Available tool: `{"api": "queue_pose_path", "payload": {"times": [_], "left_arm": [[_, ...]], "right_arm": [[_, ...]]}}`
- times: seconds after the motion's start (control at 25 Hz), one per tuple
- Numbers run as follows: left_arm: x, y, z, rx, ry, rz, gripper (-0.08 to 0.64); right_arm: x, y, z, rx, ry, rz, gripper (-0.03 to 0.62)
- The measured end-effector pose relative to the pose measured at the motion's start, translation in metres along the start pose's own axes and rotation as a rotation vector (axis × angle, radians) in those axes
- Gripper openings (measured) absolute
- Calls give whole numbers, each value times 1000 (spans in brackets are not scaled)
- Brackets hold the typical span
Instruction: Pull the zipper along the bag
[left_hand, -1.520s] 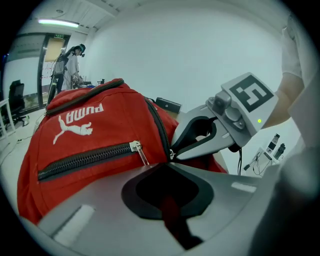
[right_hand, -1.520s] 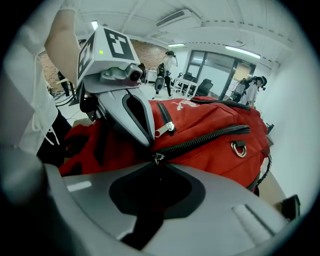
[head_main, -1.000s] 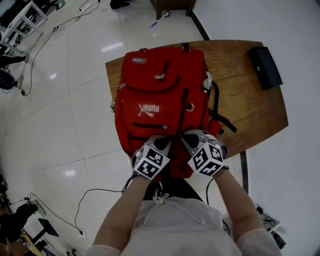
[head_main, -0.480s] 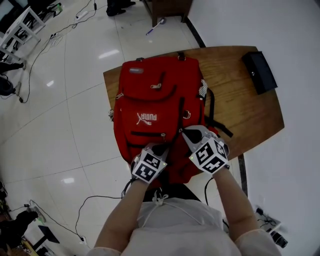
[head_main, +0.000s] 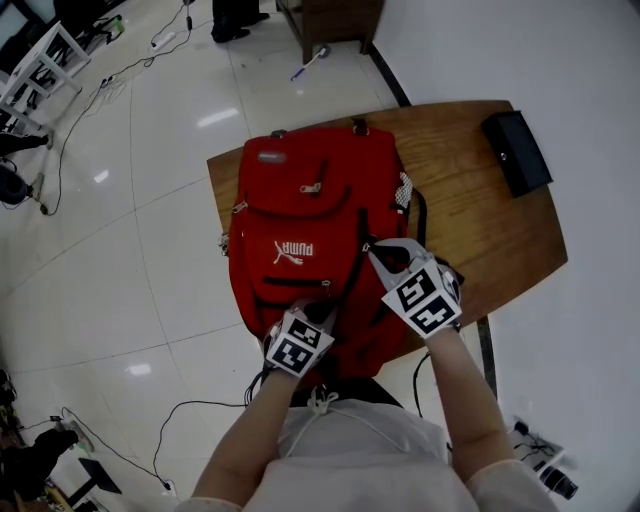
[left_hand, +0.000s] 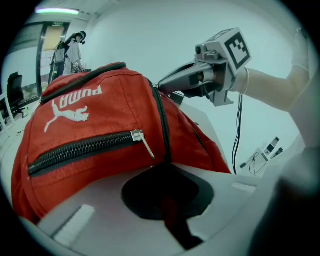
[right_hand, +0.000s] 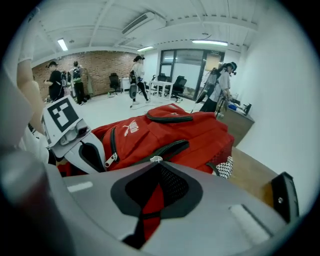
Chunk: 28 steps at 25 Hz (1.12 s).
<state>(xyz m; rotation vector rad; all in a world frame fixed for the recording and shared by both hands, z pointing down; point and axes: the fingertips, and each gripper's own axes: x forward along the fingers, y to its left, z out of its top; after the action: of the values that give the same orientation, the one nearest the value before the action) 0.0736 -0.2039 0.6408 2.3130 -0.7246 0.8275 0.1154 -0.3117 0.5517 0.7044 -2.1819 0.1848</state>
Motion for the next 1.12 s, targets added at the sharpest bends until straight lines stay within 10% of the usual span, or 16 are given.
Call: {"api": "queue_pose_path", "payload": {"times": [1.12], "left_arm": [[2, 0, -6, -16, 24, -58, 6]], "right_arm": [[-9, -42, 13, 182, -110, -112, 15]]}}
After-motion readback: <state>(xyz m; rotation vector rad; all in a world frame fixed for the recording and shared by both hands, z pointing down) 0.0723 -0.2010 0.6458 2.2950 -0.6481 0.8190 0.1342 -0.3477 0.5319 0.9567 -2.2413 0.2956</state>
